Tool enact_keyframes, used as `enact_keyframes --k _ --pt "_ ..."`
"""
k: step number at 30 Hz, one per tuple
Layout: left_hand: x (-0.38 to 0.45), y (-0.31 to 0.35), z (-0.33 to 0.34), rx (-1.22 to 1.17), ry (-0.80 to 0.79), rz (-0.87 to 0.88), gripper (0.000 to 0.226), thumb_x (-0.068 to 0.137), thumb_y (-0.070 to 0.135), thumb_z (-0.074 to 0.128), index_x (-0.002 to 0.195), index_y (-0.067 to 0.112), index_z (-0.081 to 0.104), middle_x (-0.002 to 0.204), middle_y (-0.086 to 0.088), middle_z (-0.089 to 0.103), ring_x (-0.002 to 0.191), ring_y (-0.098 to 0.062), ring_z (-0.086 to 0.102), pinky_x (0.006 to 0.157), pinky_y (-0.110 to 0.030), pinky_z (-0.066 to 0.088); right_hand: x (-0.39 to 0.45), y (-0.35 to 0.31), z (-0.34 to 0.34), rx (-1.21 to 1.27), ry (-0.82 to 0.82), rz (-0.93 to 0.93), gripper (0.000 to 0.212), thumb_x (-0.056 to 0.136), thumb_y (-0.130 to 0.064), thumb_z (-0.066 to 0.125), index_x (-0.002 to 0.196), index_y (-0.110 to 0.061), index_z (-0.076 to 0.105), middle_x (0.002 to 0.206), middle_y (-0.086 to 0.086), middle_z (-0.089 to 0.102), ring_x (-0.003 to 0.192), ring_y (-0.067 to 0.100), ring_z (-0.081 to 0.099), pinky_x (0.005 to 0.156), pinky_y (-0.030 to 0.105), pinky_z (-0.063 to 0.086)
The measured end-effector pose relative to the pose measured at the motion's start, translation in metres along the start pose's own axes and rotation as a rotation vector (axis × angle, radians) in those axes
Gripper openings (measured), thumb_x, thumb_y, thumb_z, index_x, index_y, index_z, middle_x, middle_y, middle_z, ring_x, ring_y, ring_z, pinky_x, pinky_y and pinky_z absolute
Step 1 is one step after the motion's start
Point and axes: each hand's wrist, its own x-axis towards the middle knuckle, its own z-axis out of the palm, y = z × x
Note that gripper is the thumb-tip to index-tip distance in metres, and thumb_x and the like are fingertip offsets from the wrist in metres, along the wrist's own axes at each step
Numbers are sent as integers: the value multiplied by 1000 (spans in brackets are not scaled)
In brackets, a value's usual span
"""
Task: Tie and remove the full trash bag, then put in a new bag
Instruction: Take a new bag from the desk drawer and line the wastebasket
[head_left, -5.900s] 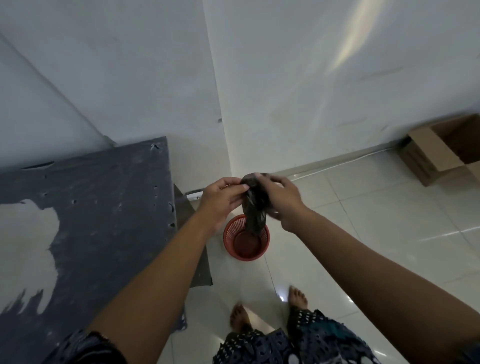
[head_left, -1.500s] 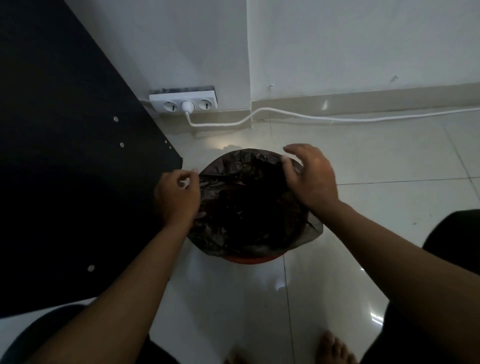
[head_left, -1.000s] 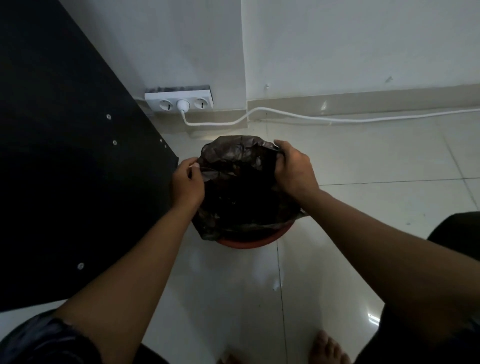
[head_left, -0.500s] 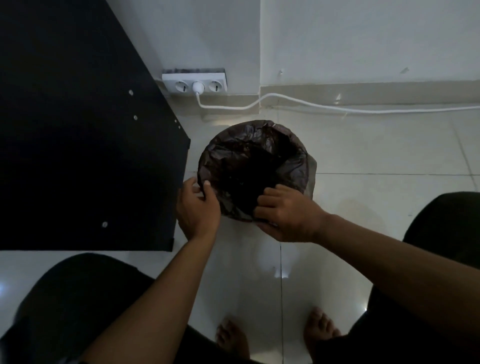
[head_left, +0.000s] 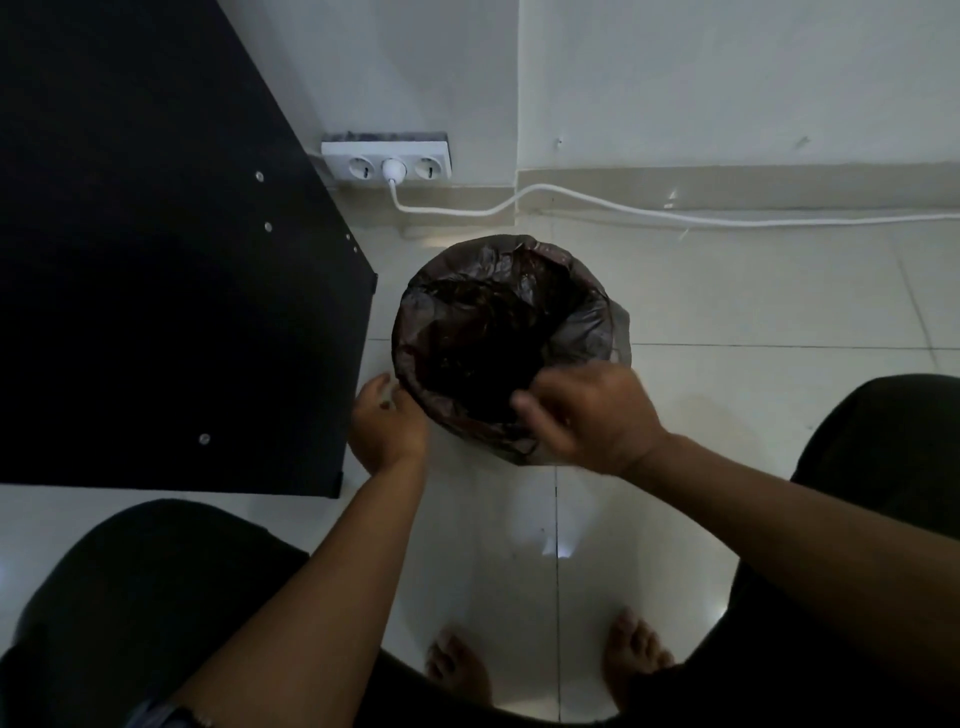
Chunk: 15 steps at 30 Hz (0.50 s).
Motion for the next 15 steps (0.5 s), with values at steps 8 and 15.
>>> enact_keyframes --k 8,15 --pt "-18 24 22 -66 -74 106 44 102 29 43 144 17 47 142 -9 55 125 -28 56 102 -38 47 40 -9 24 422 193 1063 65 94 -32 55 150 -10 30 153 6 32 141 22 33 117 38 31" --pt "1 15 32 -195 -176 -98 45 102 42 41 137 17 52 134 -10 58 121 -31 56 103 -41 46 42 10 29 659 225 1256 49 95 -39 55 139 -22 44 124 2 60 120 25 57 103 40 47"
